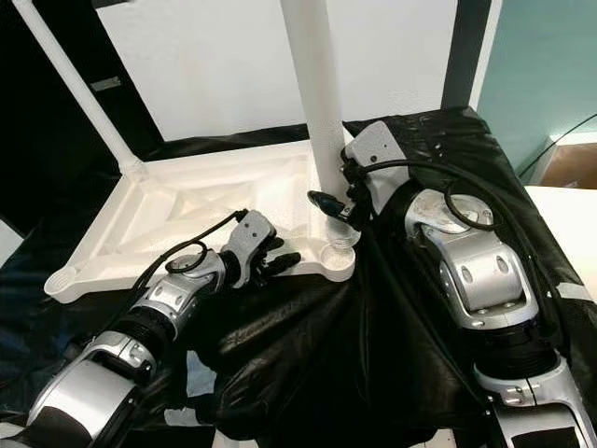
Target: Building children table
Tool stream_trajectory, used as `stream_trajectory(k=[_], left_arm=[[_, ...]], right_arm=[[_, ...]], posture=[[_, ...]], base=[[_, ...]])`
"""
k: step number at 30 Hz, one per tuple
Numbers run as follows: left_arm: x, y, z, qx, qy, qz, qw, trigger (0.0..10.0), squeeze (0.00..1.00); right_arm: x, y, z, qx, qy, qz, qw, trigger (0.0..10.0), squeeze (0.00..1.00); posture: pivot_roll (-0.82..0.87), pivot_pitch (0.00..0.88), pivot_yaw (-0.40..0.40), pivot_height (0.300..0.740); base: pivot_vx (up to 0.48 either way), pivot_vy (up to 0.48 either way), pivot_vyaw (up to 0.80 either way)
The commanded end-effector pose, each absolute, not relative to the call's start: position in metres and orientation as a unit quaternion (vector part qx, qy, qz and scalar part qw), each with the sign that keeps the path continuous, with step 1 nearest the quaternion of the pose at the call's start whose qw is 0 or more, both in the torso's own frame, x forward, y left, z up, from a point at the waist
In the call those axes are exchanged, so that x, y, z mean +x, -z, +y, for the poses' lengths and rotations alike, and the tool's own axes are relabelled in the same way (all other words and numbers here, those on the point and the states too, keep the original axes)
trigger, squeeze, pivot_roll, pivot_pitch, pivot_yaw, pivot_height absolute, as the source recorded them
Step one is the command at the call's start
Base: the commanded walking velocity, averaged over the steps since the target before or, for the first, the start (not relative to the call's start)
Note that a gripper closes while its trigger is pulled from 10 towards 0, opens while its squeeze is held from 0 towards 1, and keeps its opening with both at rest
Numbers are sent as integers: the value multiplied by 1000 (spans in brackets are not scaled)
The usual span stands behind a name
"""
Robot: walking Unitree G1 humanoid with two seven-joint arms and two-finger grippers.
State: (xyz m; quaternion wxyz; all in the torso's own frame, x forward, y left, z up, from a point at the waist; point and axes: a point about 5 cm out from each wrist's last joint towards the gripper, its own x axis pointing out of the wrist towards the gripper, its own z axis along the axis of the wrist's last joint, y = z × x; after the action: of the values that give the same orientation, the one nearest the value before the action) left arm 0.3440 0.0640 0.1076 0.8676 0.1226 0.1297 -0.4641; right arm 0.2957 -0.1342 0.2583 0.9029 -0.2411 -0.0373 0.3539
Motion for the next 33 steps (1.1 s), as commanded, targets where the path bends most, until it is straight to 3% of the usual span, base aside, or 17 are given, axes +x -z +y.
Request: stream_trajectory(k=[1, 11, 16, 18, 21, 33], left_arm=[[316, -74, 62, 96, 574, 227, 781, 10000, 0], [312, -100, 47, 17, 644, 184, 742, 10000, 0], [308, -100, 47, 19, 657, 186, 730, 10000, 0], [293, -97, 45, 3, 691, 200, 695, 10000, 0], [285, -99, 43, -23, 710, 202, 674, 10000, 0], [274, -117, 42, -78, 739, 188, 642, 10000, 0]], right_arm=[[296, -266, -132, -238, -354, -50, 903, 10000, 0], [301, -266, -132, -236, -338, -45, 910, 10000, 0], [301, -266, -132, -236, -336, -44, 911, 10000, 0], [302, -268, -133, -238, -332, -46, 912, 10000, 0], [303, -270, -134, -239, -329, -47, 912, 10000, 0], [306, -272, -136, -245, -320, -46, 914, 10000, 0]], posture=[[-154, 0, 163, 740], [-147, 0, 166, 740], [-147, 0, 166, 740], [-147, 0, 163, 740], [-147, 0, 163, 740], [-147, 0, 160, 740]], base=[[0, 0, 0], [0, 0, 0], [0, 0, 0], [0, 0, 0], [0, 0, 0], [0, 0, 0]])
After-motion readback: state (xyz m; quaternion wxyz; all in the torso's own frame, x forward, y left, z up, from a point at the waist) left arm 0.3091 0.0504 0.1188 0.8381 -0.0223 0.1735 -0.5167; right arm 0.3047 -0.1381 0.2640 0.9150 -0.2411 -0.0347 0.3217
